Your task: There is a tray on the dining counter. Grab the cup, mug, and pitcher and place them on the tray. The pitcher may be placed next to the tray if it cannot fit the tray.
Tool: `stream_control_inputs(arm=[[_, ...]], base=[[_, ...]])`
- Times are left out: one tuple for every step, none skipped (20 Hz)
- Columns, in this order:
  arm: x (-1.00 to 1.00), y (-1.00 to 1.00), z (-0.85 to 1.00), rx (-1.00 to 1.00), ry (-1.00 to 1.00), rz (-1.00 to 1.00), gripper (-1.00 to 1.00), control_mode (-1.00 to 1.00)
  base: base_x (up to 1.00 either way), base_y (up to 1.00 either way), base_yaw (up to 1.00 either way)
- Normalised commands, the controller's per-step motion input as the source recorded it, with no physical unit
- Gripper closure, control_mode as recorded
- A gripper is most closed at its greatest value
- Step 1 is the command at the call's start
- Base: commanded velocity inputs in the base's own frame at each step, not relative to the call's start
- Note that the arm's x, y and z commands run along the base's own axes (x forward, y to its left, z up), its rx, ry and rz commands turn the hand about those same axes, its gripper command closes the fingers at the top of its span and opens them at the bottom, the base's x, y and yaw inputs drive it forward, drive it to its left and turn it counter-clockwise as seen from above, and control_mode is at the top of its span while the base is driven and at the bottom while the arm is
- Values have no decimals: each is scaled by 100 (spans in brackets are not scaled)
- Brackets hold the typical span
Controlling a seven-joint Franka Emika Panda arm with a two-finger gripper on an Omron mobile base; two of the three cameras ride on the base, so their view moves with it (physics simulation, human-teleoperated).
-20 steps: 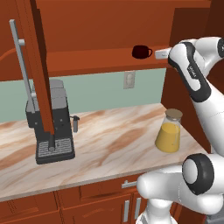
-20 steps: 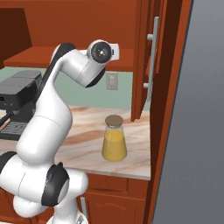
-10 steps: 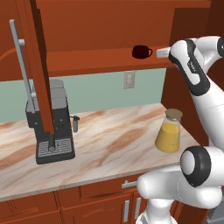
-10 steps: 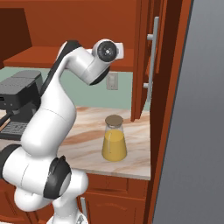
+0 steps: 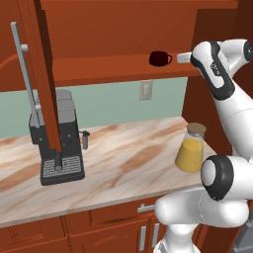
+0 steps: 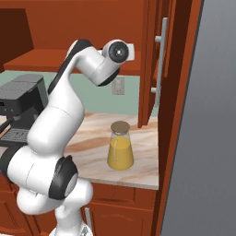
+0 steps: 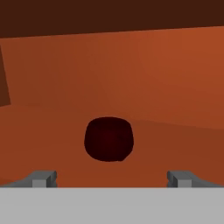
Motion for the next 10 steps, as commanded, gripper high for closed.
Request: stream_control_inputs(arm=[[9, 0, 0, 0, 2, 0, -100, -100], [7, 0, 0, 0, 2, 0, -100, -100], [6, 0, 0, 0, 3, 0, -100, -100], [9, 0, 0, 0, 2, 0, -100, -100], [6, 0, 0, 0, 2, 0, -100, -100], [1, 0, 0, 0, 3, 0, -100, -100], [0, 0, 0, 0, 3, 0, -100, -100], [1, 0, 0, 0, 3, 0, -100, -100], [5, 0, 0, 0, 3, 0, -100, -100], [6, 0, 0, 0, 3, 0, -100, -100]], base=[[0, 0, 0], [0, 0, 0], [0, 0, 0], [0, 0, 0], [0, 0, 0], [0, 0, 0], [0, 0, 0], [0, 0, 0], [0, 0, 0], [0, 0, 0]])
